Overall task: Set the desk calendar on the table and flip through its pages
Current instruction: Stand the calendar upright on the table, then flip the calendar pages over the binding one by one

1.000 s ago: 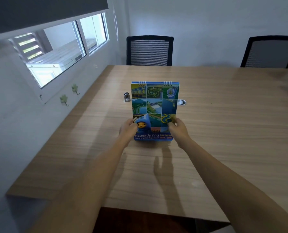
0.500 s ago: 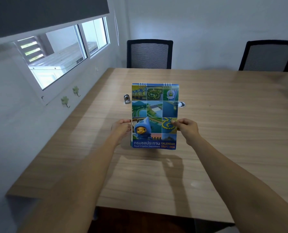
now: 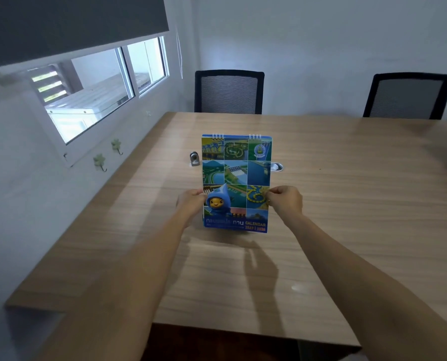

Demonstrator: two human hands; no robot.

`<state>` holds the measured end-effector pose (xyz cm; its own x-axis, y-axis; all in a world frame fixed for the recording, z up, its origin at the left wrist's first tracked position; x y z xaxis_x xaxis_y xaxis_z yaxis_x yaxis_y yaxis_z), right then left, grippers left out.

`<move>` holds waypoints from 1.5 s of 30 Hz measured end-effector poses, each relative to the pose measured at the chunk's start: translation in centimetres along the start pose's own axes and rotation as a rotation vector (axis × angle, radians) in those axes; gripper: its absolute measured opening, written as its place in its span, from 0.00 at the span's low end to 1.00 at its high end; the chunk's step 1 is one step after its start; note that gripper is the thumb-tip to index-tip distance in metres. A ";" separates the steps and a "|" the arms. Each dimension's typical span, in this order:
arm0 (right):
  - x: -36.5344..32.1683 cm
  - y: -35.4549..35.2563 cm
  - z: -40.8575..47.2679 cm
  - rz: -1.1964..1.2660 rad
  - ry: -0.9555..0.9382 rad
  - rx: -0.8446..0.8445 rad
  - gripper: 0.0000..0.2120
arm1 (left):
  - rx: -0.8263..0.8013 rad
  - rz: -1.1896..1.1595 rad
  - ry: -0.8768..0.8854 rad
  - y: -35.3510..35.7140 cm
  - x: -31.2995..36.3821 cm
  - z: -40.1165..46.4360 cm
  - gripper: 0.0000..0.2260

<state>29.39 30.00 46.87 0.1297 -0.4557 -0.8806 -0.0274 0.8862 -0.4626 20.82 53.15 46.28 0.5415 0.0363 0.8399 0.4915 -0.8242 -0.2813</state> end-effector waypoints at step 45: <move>-10.4 -0.7 5.6 -0.550 -0.386 -0.338 0.31 | 0.072 0.701 0.513 -0.1 13.8 -0.3 0.28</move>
<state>33.62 34.55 56.96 0.5490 -0.7081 -0.4440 -0.1531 0.4371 -0.8863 28.02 53.53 58.00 0.3698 -0.7395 0.5624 0.2108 -0.5228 -0.8260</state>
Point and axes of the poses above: each hand's wrist, its own z-axis towards the middle knuckle, its own y-axis out of the palm, x = y × z, the point moved 3 cm from there along z, towards the middle knuckle, and after that the axes turned 12 degrees about -y, right-handed, at the moved point
